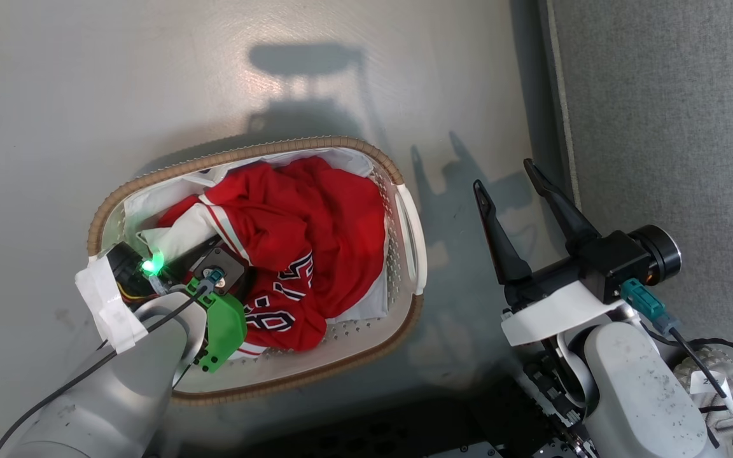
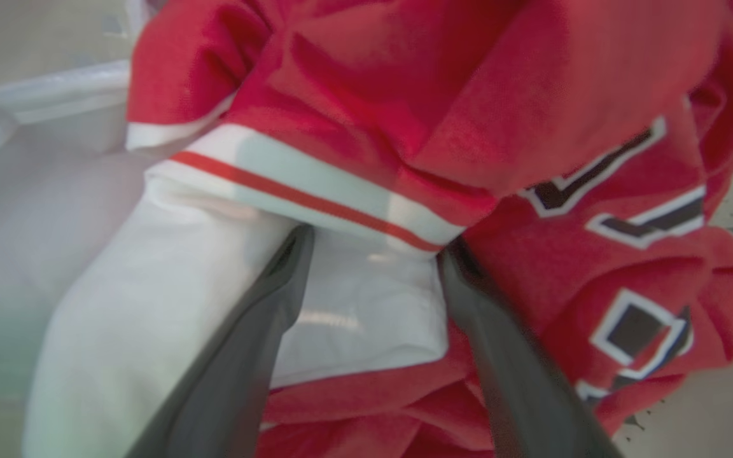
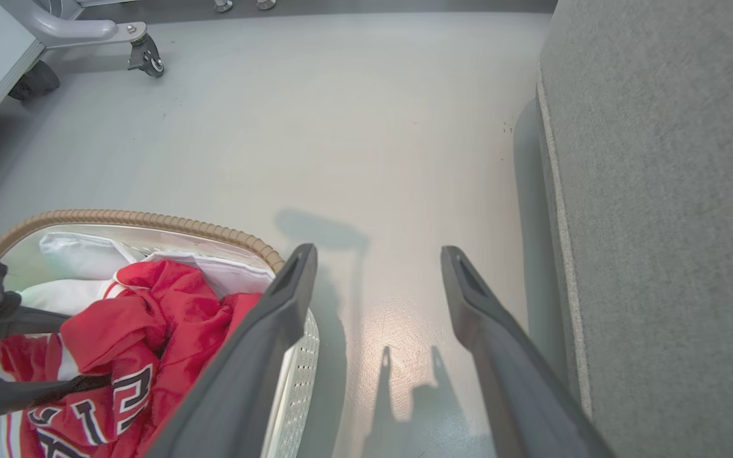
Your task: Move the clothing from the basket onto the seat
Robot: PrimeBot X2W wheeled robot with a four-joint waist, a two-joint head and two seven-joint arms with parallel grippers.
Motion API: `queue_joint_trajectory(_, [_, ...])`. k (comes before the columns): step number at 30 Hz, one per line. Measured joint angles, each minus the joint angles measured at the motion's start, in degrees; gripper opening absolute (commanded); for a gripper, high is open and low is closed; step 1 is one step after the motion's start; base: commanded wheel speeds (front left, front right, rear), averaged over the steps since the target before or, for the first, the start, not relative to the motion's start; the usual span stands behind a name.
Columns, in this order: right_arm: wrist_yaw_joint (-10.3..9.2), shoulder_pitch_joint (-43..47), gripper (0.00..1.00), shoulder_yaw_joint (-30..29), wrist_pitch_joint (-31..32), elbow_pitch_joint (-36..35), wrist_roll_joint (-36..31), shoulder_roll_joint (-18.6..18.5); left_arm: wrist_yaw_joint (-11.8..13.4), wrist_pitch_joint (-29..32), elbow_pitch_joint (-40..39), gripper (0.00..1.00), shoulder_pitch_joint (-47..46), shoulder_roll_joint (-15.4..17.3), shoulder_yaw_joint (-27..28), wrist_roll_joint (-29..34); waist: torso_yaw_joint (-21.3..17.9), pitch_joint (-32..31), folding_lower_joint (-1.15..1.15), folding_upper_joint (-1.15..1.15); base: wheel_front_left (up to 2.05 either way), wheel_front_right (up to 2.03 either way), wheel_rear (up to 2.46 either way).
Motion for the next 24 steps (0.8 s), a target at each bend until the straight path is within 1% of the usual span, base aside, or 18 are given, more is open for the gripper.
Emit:
queue_joint_trajectory(1, [0.00,0.01,1.00,-0.02,0.00,0.00,0.18,-0.02,0.01,0.00,0.22,0.53,-0.16,-0.02,-0.41,-0.60,-0.11,0.08,0.00,0.00,0.00,0.00,0.00])
queue_joint_trajectory(2, [0.00,0.01,1.00,-0.03,0.00,0.02,0.22,-0.02,0.00,0.00,0.21,0.35,-0.21,-0.02,-0.71,-1.09,-0.19,0.12,0.00,0.00,0.00,0.00,0.00])
queue_joint_trajectory(3, [0.00,0.00,1.00,0.00,0.00,0.07,0.29,-0.01,0.00,0.00,0.21,0.00,-0.23,0.01,-1.03,-1.70,-0.28,0.17,0.00,0.00,0.00,0.00,0.00])
queue_joint_trajectory(12, [0.00,-1.10,1.00,0.29,0.00,1.01,1.58,0.00,0.00,0.01,-2.78,0.00,-0.05,0.82,-0.30,-4.65,-0.46,-2.28,0.00,0.00,0.00,0.00,0.00])
queue_joint_trajectory(18, [0.00,-1.58,1.00,1.08,0.00,2.87,2.87,-0.01,0.00,0.01,-6.42,0.00,3.96,1.38,2.54,-6.20,-0.57,-6.55,0.00,0.00,0.00,0.00,0.00])
queue_joint_trajectory(24, [0.00,-1.42,1.00,1.01,0.00,5.43,3.61,0.00,0.00,0.01,-10.44,0.00,8.56,1.67,6.00,-5.90,-0.33,-12.05,0.00,0.00,0.00,0.00,0.00])
